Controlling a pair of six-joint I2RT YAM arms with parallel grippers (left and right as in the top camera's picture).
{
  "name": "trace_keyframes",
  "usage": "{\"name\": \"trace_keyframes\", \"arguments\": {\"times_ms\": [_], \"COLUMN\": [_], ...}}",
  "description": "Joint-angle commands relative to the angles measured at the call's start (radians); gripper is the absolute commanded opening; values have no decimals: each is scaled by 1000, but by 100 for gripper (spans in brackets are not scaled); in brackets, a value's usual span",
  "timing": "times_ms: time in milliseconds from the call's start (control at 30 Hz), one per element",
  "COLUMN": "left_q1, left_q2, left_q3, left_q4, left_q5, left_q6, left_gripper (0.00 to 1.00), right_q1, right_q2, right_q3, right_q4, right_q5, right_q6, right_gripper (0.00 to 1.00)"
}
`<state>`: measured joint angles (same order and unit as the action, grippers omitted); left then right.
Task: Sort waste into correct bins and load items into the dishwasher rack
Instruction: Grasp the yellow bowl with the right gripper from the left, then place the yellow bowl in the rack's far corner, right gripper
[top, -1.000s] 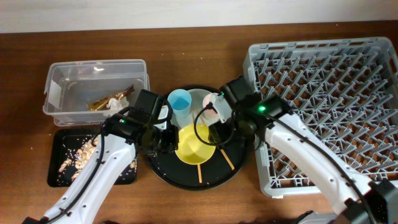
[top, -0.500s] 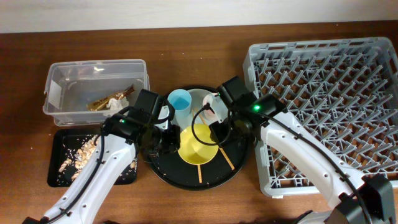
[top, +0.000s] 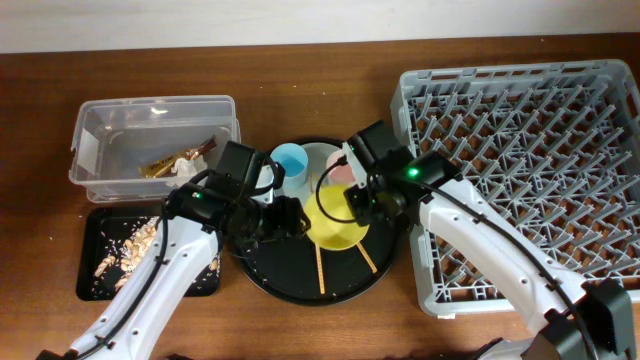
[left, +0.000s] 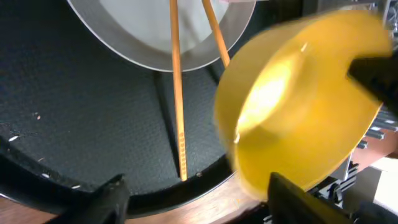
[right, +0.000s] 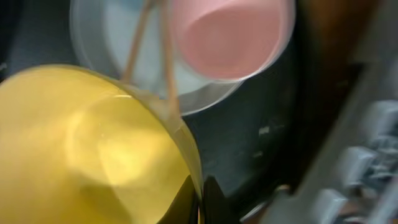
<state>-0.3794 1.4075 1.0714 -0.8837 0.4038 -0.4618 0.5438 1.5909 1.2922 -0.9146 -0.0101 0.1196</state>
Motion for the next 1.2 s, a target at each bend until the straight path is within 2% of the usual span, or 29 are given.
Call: {"name": "trace_keyframes", "arguments": {"times_ms": [0, 67, 133, 200, 233, 300, 467, 533, 667, 767, 833, 1033, 1067, 1133, 1167], "left_q1": [3, 3, 3, 2, 2, 2, 2, 2, 2, 2, 2, 2, 2, 2, 2], "left_q2": [-16, -16, -16, -16, -16, -16, -16, -16, -16, -16, -16, -16, -16, -16, -16], "left_q3": [11, 11, 10, 10, 10, 10, 10, 10, 10, 10, 10, 10, 10, 10, 10], "left_q4": [9, 11, 17, 16, 16, 16, 16, 16, 16, 16, 16, 16, 16, 16, 16], "left_q5": [0, 0, 0, 0, 0, 0, 0, 0, 0, 0, 0, 0, 0, 0, 0], "left_q6": [6, 6, 6, 6, 6, 6, 6, 6, 6, 6, 6, 6, 6, 6, 6], "left_gripper": [73, 75, 84, 96, 99, 99, 99, 99, 99, 100, 99, 99, 99, 99, 99], "right_q1": [-34, -60, -92, -151, -210, -321, -537, -635, -728, -692, -655, -549, -523, -491, -476], "right_q2": [3, 3, 3, 6, 6, 6, 29, 75, 222, 303, 330, 351, 351, 351, 351], "right_q3": [74, 113, 118, 118, 118, 118, 118, 118, 118, 118, 118, 114, 114, 114, 114], "right_q4": [27, 57, 133, 240, 327, 442, 615, 677, 809, 808, 735, 700, 692, 658, 635], "right_q5": [259, 463, 718, 892, 932, 935, 951, 951, 1017, 995, 925, 904, 904, 904, 900], "right_q6": [-6, -6, -26, -158, -282, -375, -465, -512, -690, -719, -722, -721, -721, -721, -721], "right_gripper": [4, 4, 4, 4, 4, 4, 4, 4, 4, 4, 4, 4, 8, 28, 34]}}
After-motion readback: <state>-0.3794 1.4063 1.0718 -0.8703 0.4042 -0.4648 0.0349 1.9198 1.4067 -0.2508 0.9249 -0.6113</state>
